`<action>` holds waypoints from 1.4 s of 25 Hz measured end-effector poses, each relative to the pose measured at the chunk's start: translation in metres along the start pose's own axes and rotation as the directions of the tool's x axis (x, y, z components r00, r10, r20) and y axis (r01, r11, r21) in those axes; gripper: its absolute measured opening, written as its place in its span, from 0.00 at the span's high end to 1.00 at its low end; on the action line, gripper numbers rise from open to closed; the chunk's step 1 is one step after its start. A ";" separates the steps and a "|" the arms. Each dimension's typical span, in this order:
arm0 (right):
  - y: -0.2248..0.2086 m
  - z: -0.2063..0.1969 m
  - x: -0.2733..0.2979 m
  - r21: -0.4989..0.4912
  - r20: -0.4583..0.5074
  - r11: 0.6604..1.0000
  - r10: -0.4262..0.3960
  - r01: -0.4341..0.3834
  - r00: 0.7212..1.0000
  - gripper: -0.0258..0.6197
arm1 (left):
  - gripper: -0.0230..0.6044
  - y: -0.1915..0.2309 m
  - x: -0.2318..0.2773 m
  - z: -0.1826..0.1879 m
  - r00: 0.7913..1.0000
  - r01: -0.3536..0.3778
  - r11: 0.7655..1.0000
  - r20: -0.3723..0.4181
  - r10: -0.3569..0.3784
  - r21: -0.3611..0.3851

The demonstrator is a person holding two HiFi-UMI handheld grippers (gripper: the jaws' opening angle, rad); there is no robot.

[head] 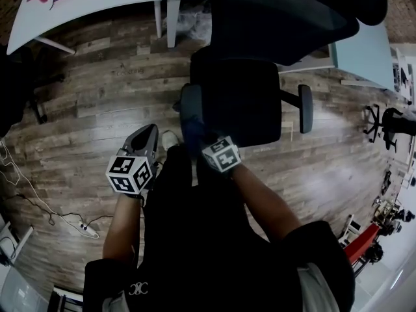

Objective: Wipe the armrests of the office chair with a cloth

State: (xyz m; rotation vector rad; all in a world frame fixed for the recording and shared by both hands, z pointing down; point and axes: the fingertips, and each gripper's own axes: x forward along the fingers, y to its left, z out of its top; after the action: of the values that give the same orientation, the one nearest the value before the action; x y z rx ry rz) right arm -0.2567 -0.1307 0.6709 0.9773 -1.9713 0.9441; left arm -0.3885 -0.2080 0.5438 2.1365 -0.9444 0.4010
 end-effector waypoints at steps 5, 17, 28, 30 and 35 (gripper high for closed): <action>-0.025 0.032 0.019 -0.005 0.032 1.000 -0.004 0.004 0.999 0.86 | 0.96 0.003 -0.004 -0.005 1.000 -0.024 1.000 -0.015 0.024 0.005; -0.087 0.128 0.045 0.046 0.152 0.994 -0.106 0.100 0.983 0.86 | 0.96 0.006 -0.023 -0.027 0.995 -0.093 0.996 -0.049 0.092 0.001; -0.059 0.087 0.027 0.085 0.244 0.996 -0.015 -0.005 0.970 0.86 | 0.96 -0.025 -0.004 -0.032 0.993 -0.080 0.996 -0.080 0.084 0.047; -0.049 0.067 0.021 0.078 0.239 0.996 0.019 -0.039 0.971 0.86 | 0.96 -0.033 0.004 -0.032 0.993 -0.074 0.996 -0.092 0.079 0.059; -0.044 0.023 0.007 0.068 0.208 0.991 0.100 -0.117 0.973 0.86 | 0.96 -0.053 0.026 -0.033 0.989 -0.057 0.994 -0.130 0.069 0.093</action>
State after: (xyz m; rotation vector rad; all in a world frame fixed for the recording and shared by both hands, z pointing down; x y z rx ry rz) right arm -0.2289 -0.1718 0.6781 1.0554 -2.1913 1.0245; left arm -0.3316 -0.1729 0.5524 2.1345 -0.9347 0.6194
